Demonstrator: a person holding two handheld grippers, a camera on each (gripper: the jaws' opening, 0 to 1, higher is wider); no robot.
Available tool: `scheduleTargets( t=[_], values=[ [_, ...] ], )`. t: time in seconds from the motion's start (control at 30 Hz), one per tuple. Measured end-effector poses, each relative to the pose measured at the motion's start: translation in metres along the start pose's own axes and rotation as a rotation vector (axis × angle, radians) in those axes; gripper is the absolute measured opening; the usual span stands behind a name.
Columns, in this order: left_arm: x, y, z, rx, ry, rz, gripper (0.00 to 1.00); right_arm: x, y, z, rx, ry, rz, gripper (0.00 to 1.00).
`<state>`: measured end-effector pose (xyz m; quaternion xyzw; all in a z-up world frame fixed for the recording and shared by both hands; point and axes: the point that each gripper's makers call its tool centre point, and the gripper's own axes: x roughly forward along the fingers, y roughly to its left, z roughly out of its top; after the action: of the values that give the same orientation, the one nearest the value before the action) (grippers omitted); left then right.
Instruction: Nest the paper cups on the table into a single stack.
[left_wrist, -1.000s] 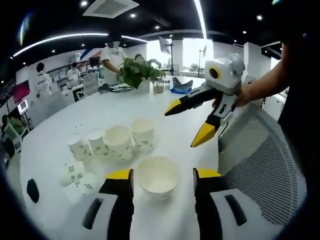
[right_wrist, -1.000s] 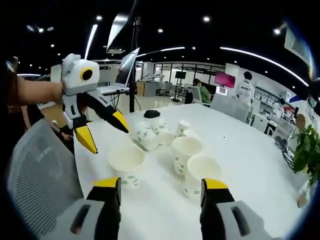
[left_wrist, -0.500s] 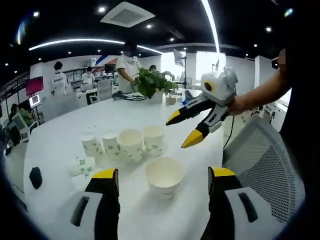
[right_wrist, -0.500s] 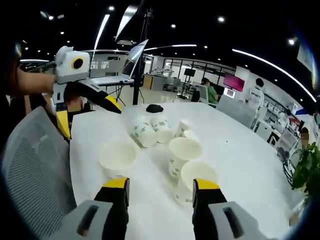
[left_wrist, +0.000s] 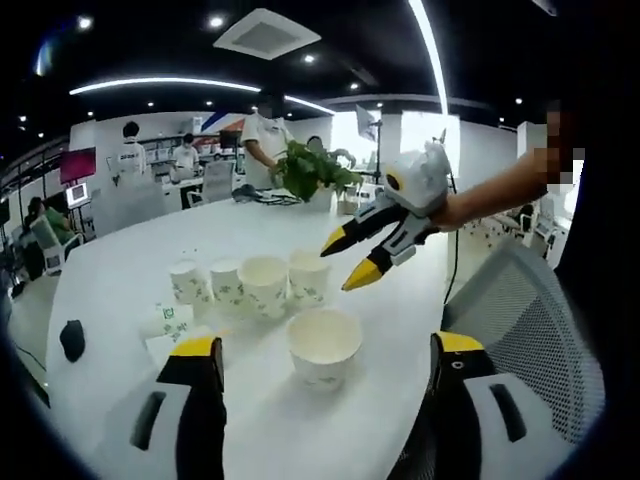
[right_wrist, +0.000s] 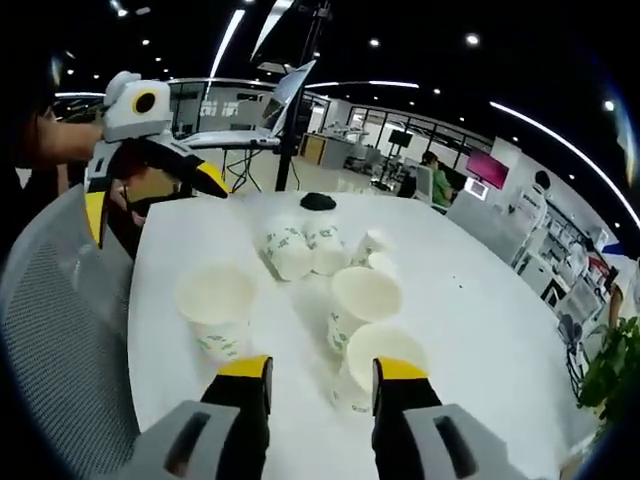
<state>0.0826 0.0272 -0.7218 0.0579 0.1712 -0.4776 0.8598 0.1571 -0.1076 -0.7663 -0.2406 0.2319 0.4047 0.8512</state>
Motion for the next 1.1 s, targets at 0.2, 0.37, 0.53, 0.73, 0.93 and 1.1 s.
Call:
scheduleTargets(
  t=[0.2,0.37,0.53,0.73,0.93,1.1],
  values=[
    [-0.003,-0.001,-0.001,-0.005,0.001,-0.005,0.89,0.007,-0.004,-0.002,0.010,0.017,0.019,0.35],
    [-0.003,0.001,-0.003,-0.015,0.008,-0.004,0.92,0.012,-0.007,-0.003,0.001,0.030,0.035,0.31],
    [-0.003,0.000,-0.006,-0.025,0.015,-0.009,0.95,0.017,-0.007,-0.005,-0.028,0.053,0.061,0.25],
    [-0.002,0.000,-0.009,-0.030,0.028,-0.011,0.94,0.024,-0.010,-0.013,-0.076,0.087,0.074,0.22],
    [-0.002,0.000,-0.011,-0.029,0.034,-0.016,0.93,0.025,-0.011,-0.012,-0.073,0.083,0.089,0.14],
    [-0.002,-0.001,-0.010,-0.023,0.030,-0.024,0.91,0.024,-0.009,-0.012,-0.067,0.083,0.103,0.07]
  ],
)
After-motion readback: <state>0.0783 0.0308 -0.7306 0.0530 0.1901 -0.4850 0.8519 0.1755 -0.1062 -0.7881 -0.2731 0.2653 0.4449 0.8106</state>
